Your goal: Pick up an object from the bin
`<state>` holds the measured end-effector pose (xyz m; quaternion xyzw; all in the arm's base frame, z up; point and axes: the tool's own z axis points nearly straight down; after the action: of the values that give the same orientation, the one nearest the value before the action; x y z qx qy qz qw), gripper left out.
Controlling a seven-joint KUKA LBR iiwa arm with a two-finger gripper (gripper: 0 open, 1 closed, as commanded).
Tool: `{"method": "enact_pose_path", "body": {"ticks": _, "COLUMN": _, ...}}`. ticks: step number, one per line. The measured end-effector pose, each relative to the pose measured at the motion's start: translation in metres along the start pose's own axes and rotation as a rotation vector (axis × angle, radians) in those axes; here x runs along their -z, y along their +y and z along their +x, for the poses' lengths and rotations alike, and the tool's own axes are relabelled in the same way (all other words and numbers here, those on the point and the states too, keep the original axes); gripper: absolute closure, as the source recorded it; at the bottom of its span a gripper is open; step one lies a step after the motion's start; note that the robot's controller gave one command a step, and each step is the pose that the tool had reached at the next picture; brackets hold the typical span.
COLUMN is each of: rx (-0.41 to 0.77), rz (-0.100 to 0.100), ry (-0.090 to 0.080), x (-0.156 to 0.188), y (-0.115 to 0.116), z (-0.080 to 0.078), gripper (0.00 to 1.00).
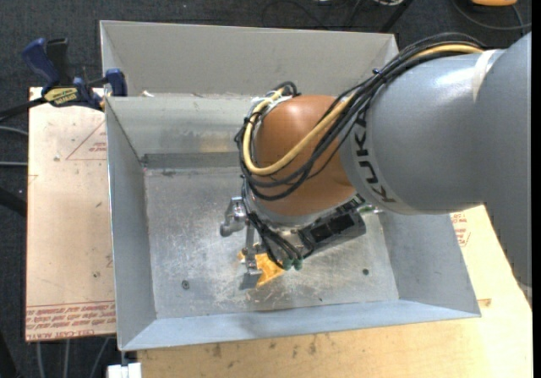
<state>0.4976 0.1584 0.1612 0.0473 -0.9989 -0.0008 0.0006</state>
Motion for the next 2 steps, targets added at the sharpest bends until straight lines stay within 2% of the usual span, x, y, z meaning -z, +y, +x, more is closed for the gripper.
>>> {"method": "enact_pose_path", "body": {"ticks": 1, "rx": 0.276, "rz": 0.000, "ry": -0.001, "x": -0.015, "y": -0.051, "z": -0.006, "gripper": 0.00}}
{"method": "enact_pose_path", "body": {"ticks": 2, "rx": 0.251, "rz": 0.000, "ry": 0.008, "x": -0.079, "y": -0.124, "z": -0.020, "gripper": 1.00}}
